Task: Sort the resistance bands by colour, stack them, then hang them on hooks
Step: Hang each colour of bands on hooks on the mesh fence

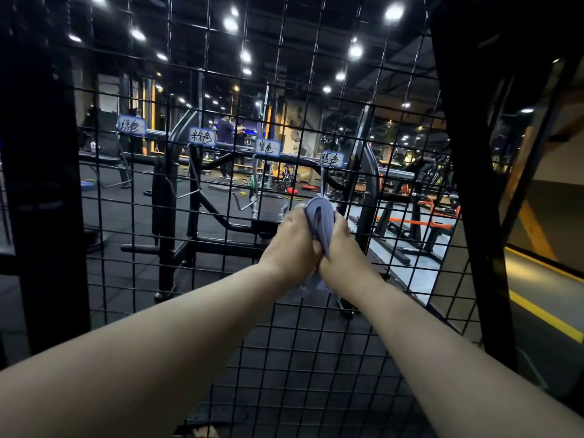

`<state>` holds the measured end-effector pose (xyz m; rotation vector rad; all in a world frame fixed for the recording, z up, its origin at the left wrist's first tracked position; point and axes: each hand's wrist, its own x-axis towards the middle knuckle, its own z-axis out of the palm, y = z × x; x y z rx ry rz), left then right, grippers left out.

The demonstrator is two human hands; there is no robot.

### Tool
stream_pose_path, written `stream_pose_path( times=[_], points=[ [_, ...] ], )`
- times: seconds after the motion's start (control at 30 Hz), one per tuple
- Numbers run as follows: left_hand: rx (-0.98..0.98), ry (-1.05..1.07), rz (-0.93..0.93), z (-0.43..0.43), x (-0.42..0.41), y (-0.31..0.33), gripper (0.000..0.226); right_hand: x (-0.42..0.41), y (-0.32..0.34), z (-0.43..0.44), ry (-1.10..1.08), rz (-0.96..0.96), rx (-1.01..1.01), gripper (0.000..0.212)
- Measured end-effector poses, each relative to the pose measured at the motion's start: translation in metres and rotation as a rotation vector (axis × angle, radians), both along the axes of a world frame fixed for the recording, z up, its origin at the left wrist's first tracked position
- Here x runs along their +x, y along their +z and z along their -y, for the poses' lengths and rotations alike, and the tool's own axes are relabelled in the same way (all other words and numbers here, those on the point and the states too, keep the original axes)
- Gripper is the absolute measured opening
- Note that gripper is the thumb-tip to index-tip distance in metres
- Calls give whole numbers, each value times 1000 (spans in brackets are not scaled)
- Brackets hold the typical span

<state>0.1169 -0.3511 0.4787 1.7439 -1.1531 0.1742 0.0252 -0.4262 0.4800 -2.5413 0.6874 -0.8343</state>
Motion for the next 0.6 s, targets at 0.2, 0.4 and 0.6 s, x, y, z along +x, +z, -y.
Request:
stream_pose_path(
  times=[0.2,0.4,0.6],
  points=[
    [50,-43,-102,-6,4,-15,41,-4,-14,3,57,-6,-2,64],
    [32,-110,-41,-9,6,-31,37,-12,-20,1,199,28,106,71],
    [73,-104,25,-14,9,-54,37,-14,-35,1,33,20,-37,50]
  ],
)
